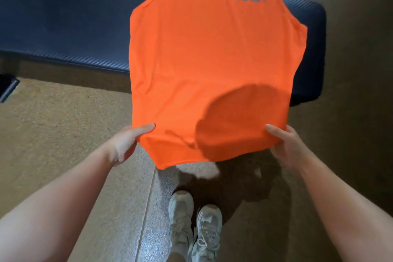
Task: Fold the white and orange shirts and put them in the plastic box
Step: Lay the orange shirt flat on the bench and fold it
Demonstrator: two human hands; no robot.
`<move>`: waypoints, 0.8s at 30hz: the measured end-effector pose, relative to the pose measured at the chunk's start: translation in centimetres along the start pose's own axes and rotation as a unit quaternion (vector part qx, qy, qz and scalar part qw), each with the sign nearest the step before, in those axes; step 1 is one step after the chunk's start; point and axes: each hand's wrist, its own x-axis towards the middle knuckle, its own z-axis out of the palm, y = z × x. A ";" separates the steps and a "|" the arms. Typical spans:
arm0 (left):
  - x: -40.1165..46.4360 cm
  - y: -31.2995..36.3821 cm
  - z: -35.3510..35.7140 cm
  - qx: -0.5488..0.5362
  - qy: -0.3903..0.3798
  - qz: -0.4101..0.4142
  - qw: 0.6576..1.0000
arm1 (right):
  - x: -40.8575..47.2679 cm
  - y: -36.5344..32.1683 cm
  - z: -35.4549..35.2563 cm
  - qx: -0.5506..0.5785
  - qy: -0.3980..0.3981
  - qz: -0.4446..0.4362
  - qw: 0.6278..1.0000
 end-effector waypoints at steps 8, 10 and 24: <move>-3.3 -0.9 -1.9 0.113 -0.152 -0.097 0.977 | -2.3 1.1 -1.9 -0.191 -0.007 0.097 0.977; -3.2 -1.6 -2.2 0.159 -0.168 -0.128 0.965 | -2.4 2.1 -2.5 -0.229 -0.016 0.130 0.965; -7.5 -4.2 0.0 -0.110 0.120 -0.072 0.984 | -9.6 3.5 -1.7 -0.095 0.192 0.074 0.974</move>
